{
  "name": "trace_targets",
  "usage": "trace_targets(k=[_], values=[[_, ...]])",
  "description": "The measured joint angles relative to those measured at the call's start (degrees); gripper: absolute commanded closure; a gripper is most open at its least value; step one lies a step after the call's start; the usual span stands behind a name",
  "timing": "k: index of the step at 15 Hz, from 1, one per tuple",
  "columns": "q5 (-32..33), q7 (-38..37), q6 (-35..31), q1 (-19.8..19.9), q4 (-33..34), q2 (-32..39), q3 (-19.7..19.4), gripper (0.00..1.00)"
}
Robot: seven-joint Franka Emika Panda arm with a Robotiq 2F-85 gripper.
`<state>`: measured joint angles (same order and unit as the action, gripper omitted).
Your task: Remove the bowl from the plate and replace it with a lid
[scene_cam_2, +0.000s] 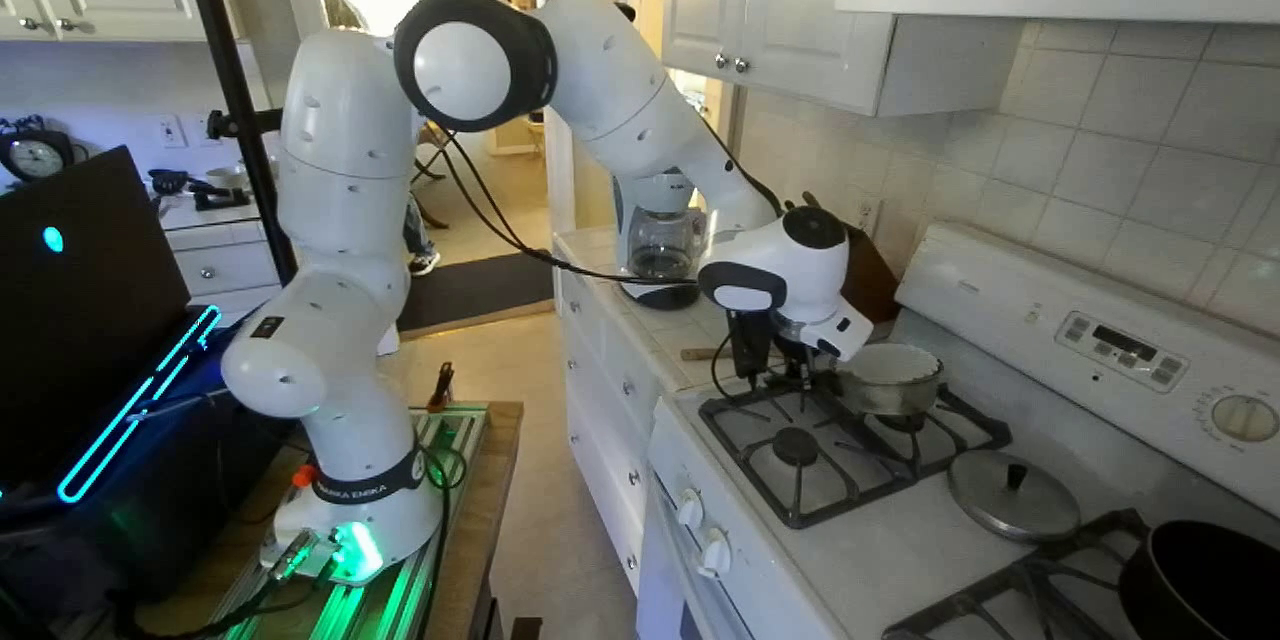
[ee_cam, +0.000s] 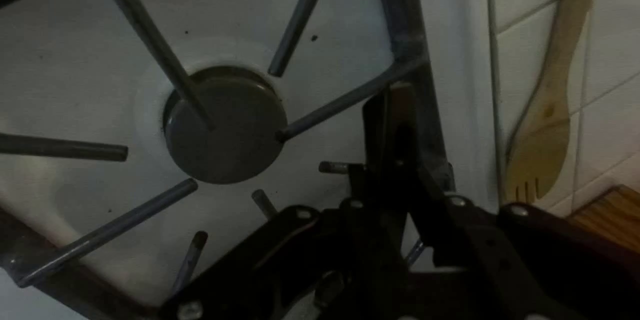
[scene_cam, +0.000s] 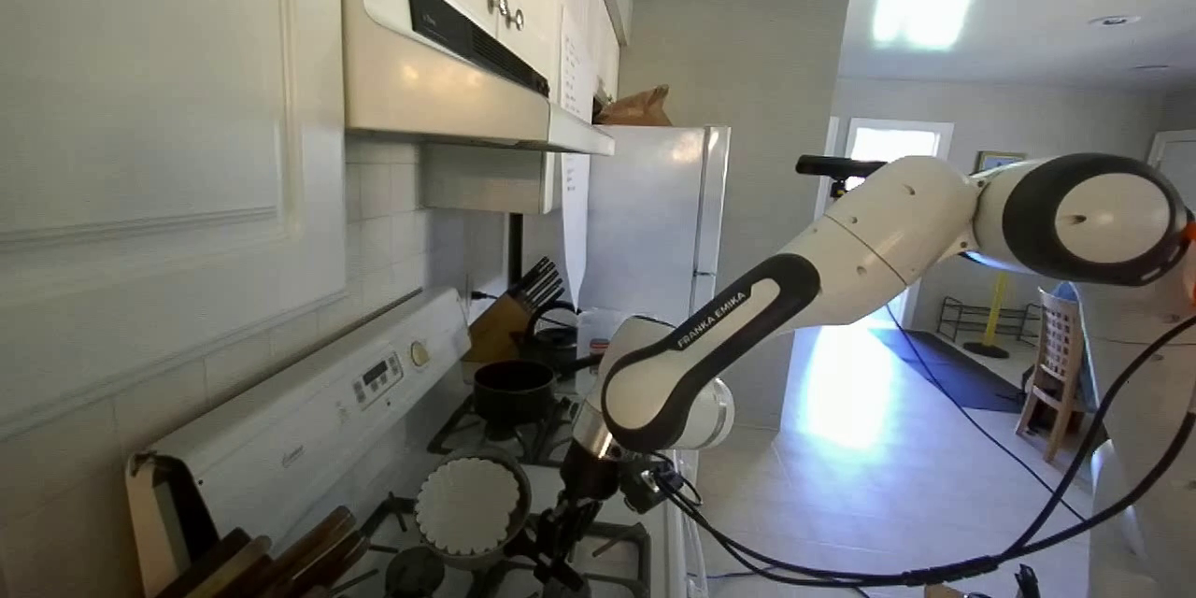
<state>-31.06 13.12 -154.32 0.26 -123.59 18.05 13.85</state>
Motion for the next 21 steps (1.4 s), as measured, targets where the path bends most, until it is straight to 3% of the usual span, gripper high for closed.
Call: trace_targets(k=[8, 21], values=[[-12.9, -1.1, 7.9, 1.6, 1.5, -1.4, 0.2, 0.94], [-12.3, -13.2, 9.7, -4.7, 11.1, 4.7, -3.3, 0.94]])
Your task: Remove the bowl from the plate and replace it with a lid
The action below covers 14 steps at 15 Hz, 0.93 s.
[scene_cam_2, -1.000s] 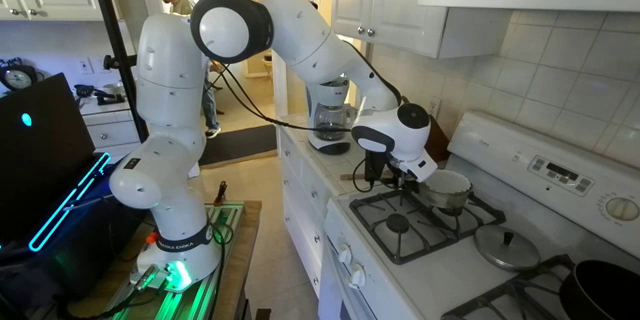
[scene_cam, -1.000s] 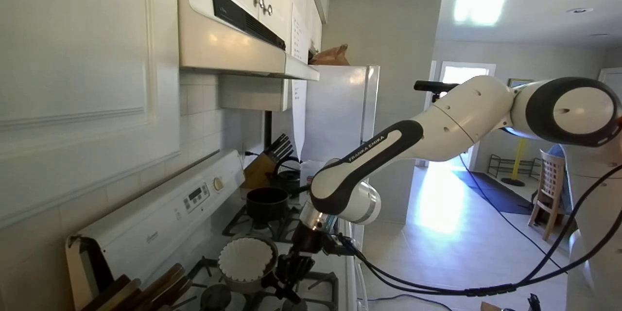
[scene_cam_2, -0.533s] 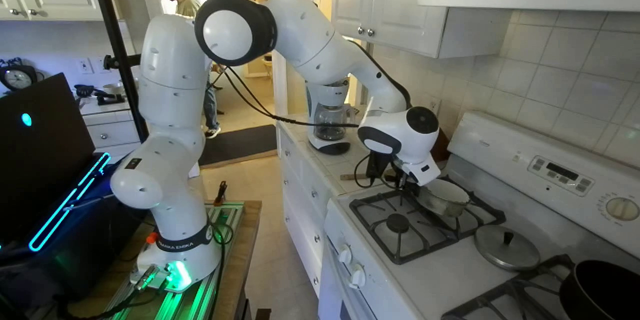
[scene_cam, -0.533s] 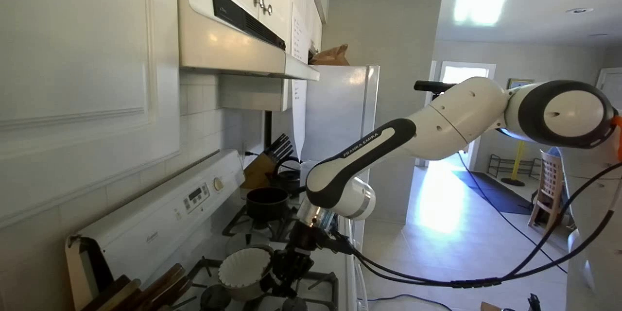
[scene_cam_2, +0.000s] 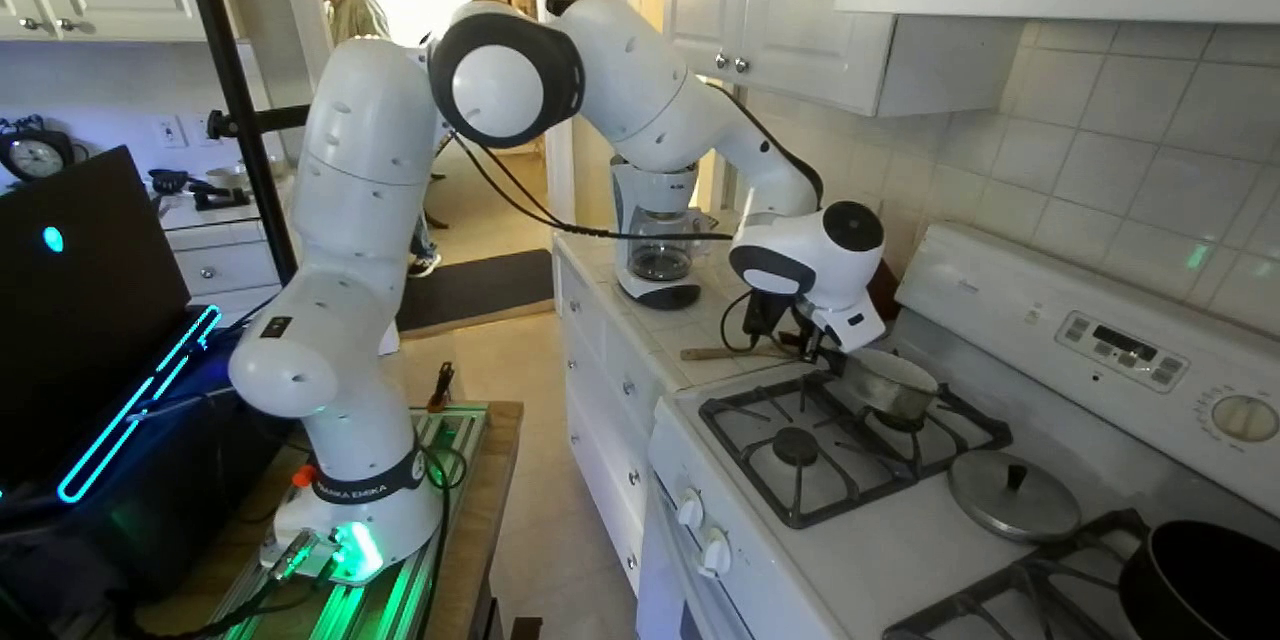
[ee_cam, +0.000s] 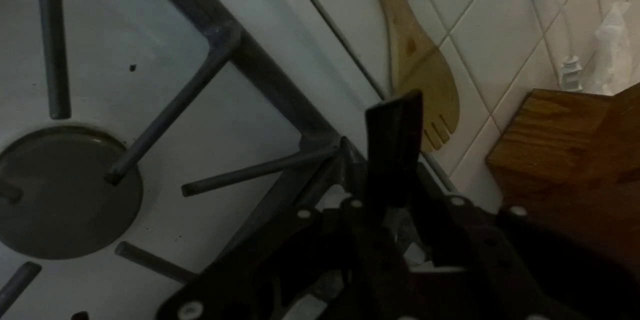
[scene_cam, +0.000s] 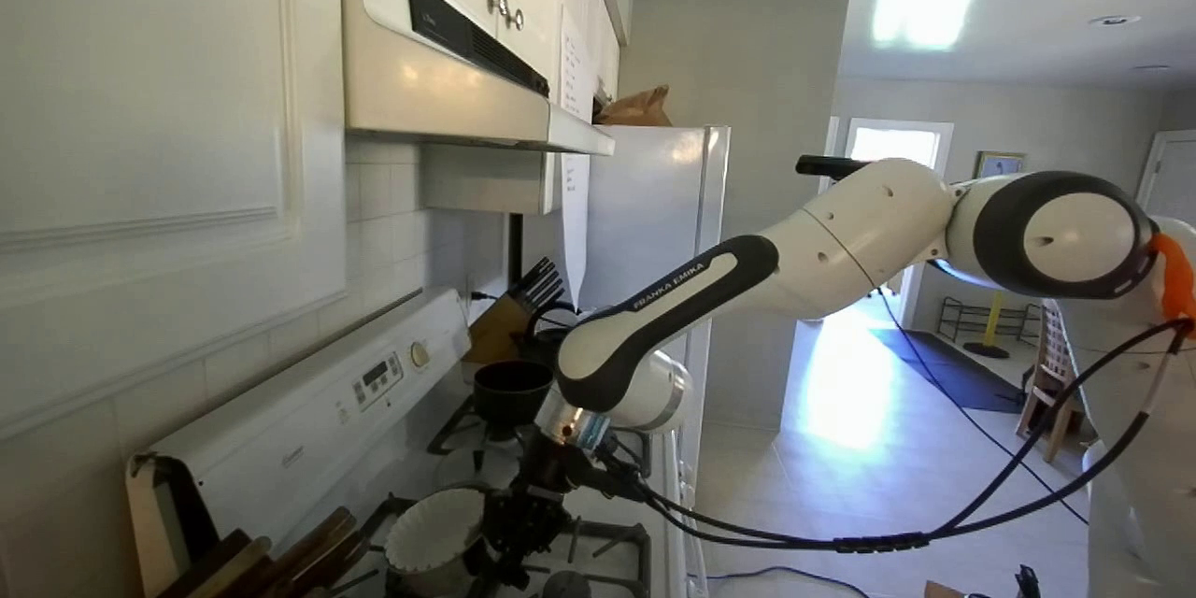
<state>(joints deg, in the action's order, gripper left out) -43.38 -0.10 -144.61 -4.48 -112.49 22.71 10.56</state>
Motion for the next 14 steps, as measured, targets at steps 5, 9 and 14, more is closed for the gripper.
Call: trace_targets(k=[5, 9, 14], values=[[1.2, -1.6, -1.7, -0.9, 0.1, 1.3, -1.3, 0.94], [1.7, -3.5, -4.8, -0.9, 0.2, 3.6, -2.9, 0.94], [1.8, -4.1, -5.3, -1.0, 0.5, 3.9, -3.0, 0.94]])
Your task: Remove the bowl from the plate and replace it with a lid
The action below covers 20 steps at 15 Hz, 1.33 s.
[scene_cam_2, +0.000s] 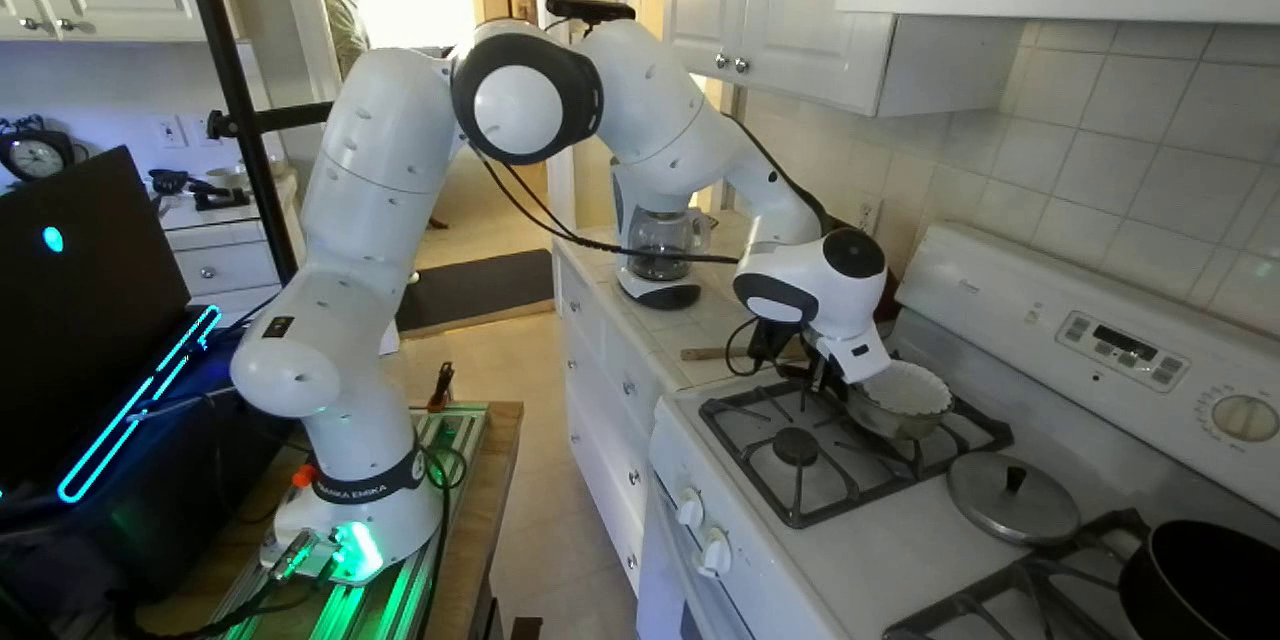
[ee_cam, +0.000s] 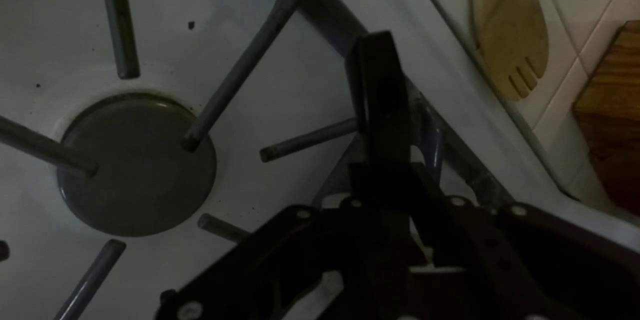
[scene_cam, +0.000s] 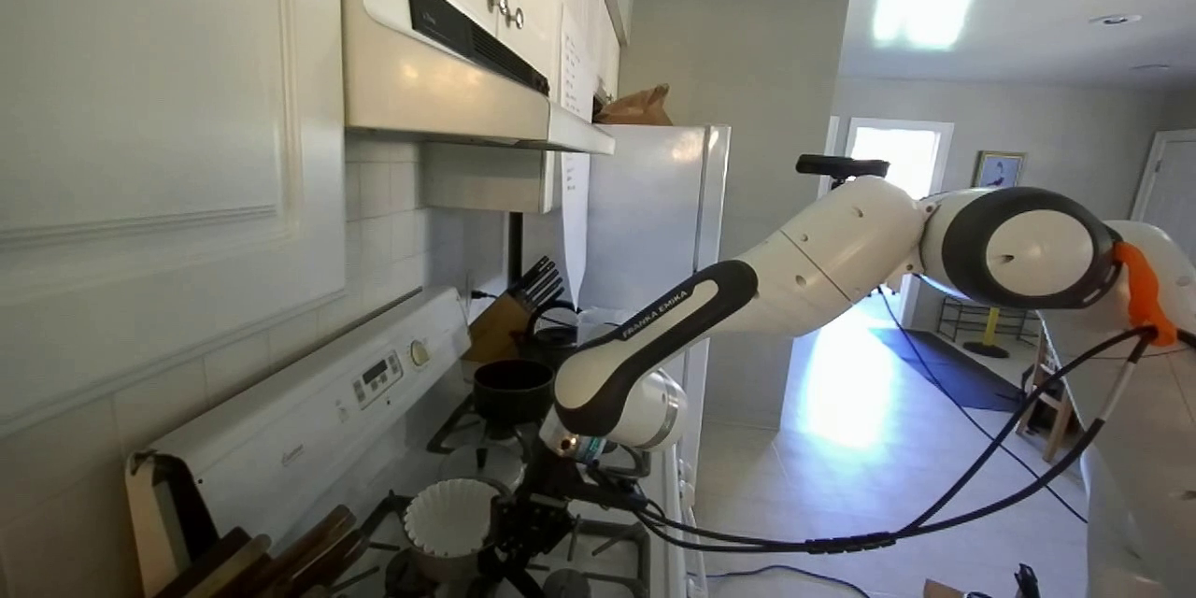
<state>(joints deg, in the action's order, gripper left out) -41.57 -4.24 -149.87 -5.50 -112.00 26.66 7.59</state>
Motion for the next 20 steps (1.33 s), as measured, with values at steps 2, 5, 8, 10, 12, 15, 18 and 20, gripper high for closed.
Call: trace_targets(k=[2, 5, 8, 10, 12, 15, 18, 20], values=[[0.1, 0.0, 0.0, -0.1, 0.0, 0.0, 0.0, 0.94], [0.3, -0.6, -0.6, -0.2, 0.6, 0.2, 0.0, 0.94], [0.8, -1.4, -2.0, -0.3, 1.6, 0.9, 0.0, 0.94], [2.4, -2.6, -3.0, -0.4, 2.1, 1.4, -0.1, 0.94], [3.8, -3.3, -3.4, -0.5, 2.5, 1.6, -0.1, 0.94], [5.6, -3.6, -3.5, -1.2, 2.8, 1.7, 0.1, 0.94], [6.0, -3.7, -3.8, -1.8, 2.8, 1.7, 1.0, 0.94], [6.0, -3.7, -4.4, -1.9, 2.8, 1.7, 1.7, 0.94]])
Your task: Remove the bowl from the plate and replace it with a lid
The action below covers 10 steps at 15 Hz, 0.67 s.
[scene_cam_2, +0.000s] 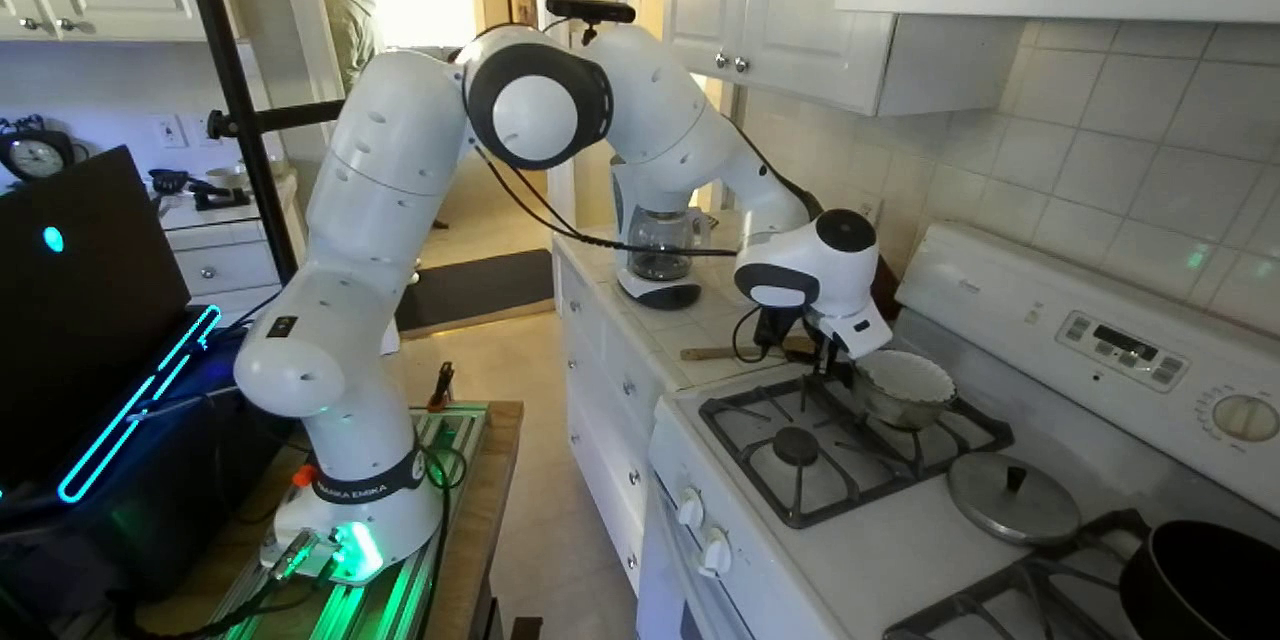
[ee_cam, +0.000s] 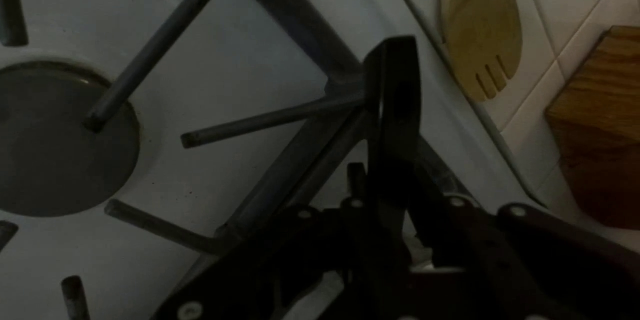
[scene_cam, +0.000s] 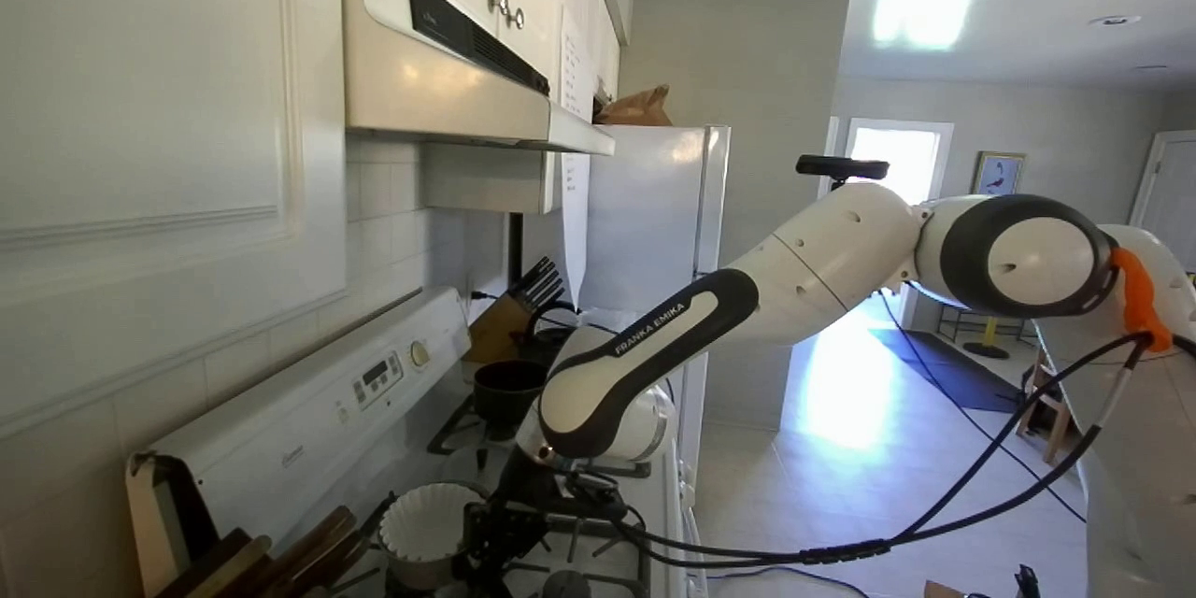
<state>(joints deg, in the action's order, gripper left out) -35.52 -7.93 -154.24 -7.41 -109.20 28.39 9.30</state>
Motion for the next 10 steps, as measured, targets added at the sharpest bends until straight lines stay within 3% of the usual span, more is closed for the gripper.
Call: trace_targets(k=[1, 2, 3, 5, 10], values=[[0.0, 0.0, -0.3, 0.0, 0.0, 0.0, 0.2, 0.94], [0.0, 0.0, -0.5, 0.0, 0.0, 0.0, 0.4, 0.88], [0.0, 0.0, -0.5, 0.0, 0.0, 0.0, 0.4, 0.52], [0.0, 0.0, -0.5, 0.0, 0.0, 0.0, 0.4, 0.47], [0.6, -0.9, -0.5, 0.2, -0.2, -0.5, -0.6, 0.13]])
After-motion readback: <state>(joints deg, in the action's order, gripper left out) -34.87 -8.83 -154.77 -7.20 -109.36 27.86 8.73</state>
